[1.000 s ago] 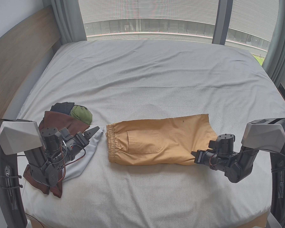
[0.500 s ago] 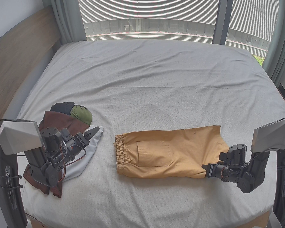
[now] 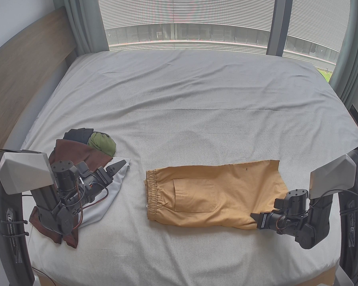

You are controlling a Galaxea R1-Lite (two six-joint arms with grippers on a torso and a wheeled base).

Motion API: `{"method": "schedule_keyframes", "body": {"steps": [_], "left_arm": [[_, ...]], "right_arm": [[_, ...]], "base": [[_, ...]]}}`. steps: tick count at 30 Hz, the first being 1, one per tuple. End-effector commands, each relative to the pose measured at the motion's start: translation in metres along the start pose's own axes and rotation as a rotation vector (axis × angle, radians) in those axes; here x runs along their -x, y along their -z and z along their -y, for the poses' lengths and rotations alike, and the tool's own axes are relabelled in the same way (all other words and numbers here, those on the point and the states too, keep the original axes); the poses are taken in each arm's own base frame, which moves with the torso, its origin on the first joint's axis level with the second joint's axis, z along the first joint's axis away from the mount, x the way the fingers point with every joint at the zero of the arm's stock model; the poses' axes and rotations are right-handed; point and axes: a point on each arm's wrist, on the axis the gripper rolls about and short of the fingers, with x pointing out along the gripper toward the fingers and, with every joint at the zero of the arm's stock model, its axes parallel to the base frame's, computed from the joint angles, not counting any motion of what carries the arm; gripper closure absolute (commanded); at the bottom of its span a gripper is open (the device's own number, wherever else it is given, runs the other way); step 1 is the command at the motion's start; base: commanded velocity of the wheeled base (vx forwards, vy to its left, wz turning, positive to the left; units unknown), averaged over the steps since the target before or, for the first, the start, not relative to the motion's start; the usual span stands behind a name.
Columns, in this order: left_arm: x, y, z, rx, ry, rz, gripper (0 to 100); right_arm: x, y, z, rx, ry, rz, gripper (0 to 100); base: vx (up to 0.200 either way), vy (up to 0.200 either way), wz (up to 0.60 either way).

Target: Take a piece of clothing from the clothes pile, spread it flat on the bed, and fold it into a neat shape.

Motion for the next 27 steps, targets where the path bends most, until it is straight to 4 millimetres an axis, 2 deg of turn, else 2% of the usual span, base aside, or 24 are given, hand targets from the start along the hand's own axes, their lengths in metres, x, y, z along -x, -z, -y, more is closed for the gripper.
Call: {"method": "schedule_keyframes", "body": {"steps": [1, 9, 17, 21, 27], "left_arm": [[-0.001, 0.003, -0.003, 0.001, -0.006, -0.008, 0], [-0.001, 0.005, -0.003, 0.0, -0.008, -0.015, 0], [-0.002, 0.005, -0.003, 0.0, -0.008, -0.015, 0], [-0.002, 0.006, -0.004, 0.001, -0.009, -0.018, 0], [-0.003, 0.009, -0.004, 0.003, -0.011, -0.026, 0]], "right_arm": [[0.004, 0.016, 0.002, -0.005, 0.01, -0.067, 0], [0.025, 0.038, -0.013, 0.018, -0.037, -0.187, 0], [0.045, 0.042, -0.037, 0.042, -0.123, -0.192, 0], [0.062, 0.028, -0.063, 0.042, -0.21, -0.132, 0], [0.075, 0.006, -0.083, 0.051, -0.295, -0.019, 0]], "base": [[0.0, 0.0, 0.0], [0.0, 0.0, 0.0], [0.0, 0.0, 0.0], [0.0, 0.0, 0.0], [0.0, 0.0, 0.0]]}}
